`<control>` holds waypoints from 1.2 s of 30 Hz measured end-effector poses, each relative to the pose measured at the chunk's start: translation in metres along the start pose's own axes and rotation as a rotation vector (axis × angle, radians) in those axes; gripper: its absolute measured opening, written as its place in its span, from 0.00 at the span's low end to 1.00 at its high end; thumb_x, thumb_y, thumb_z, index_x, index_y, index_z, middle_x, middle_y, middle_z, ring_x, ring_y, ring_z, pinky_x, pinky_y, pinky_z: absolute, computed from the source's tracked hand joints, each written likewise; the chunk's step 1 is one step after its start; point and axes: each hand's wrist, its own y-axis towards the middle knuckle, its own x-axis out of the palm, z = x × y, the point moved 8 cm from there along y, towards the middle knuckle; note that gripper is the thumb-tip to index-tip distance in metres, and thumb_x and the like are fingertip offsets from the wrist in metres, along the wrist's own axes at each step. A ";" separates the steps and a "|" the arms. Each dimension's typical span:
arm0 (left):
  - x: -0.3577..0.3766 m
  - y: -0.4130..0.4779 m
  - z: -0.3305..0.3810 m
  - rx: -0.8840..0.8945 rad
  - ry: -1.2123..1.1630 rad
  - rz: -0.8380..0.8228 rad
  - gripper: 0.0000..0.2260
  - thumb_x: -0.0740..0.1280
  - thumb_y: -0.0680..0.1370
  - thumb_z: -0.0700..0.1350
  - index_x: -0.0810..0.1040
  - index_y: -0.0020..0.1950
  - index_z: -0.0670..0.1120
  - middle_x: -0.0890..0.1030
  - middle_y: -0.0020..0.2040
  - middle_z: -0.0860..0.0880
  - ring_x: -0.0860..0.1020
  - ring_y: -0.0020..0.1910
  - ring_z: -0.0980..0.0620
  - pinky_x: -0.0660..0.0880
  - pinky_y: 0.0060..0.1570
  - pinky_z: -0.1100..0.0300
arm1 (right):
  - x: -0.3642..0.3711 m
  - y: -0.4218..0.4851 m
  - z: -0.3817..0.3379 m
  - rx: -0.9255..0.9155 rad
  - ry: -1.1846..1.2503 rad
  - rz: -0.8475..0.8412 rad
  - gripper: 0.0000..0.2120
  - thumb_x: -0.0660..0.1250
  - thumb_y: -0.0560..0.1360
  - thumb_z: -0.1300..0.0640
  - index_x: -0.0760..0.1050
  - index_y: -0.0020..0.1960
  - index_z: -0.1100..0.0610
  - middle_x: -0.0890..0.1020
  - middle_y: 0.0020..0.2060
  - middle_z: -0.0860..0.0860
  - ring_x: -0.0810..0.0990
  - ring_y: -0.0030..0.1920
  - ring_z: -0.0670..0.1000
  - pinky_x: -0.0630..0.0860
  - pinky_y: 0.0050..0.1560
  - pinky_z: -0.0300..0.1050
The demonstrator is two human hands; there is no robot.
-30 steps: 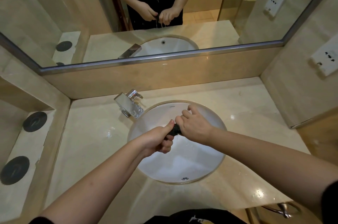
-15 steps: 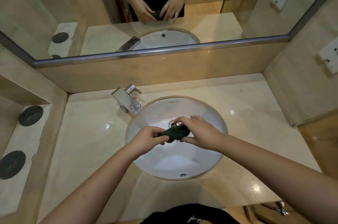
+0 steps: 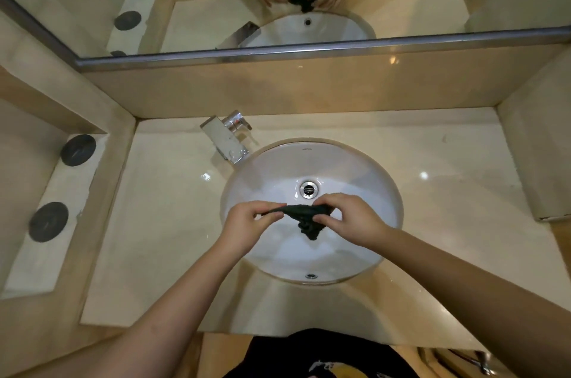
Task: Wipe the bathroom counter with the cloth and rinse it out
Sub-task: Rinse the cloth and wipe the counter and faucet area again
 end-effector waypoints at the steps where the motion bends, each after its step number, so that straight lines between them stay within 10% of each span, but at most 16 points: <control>1: 0.001 -0.002 -0.001 0.008 0.010 0.017 0.07 0.73 0.73 0.43 0.85 0.49 0.53 0.84 0.47 0.58 0.80 0.48 0.63 0.72 0.50 0.67 | 0.003 0.001 0.004 0.004 -0.069 -0.037 0.07 0.67 0.76 0.49 0.77 0.53 0.48 0.81 0.43 0.43 0.77 0.44 0.45 0.72 0.43 0.41; 9: 0.015 -0.026 -0.070 -0.161 0.316 0.065 0.12 0.67 0.78 0.45 0.79 0.61 0.49 0.81 0.57 0.53 0.78 0.54 0.54 0.68 0.52 0.66 | 0.028 0.017 0.087 0.185 -0.463 -0.299 0.08 0.63 0.74 0.58 0.71 0.53 0.58 0.79 0.50 0.52 0.76 0.51 0.55 0.61 0.37 0.43; 20: 0.034 -0.047 -0.125 0.011 0.685 0.074 0.18 0.57 0.75 0.48 0.81 0.57 0.44 0.82 0.54 0.45 0.79 0.54 0.41 0.74 0.53 0.49 | 0.068 -0.011 0.164 0.448 -0.726 -0.606 0.21 0.56 0.80 0.44 0.75 0.57 0.61 0.79 0.49 0.55 0.78 0.52 0.56 0.75 0.52 0.48; 26: 0.028 -0.025 -0.146 0.119 0.753 0.117 0.19 0.61 0.77 0.49 0.74 0.65 0.41 0.73 0.67 0.41 0.67 0.69 0.40 0.63 0.68 0.42 | 0.091 -0.028 0.184 0.480 -0.889 -0.688 0.29 0.52 0.79 0.41 0.65 0.69 0.61 0.58 0.72 0.60 0.59 0.70 0.61 0.65 0.65 0.55; 36: 0.021 -0.022 -0.168 0.109 0.681 0.223 0.23 0.56 0.78 0.46 0.67 0.72 0.40 0.63 0.75 0.43 0.60 0.75 0.43 0.46 0.76 0.53 | 0.123 -0.047 0.184 0.733 -0.627 -0.855 0.24 0.46 0.83 0.54 0.57 0.74 0.66 0.55 0.74 0.64 0.54 0.74 0.63 0.53 0.74 0.57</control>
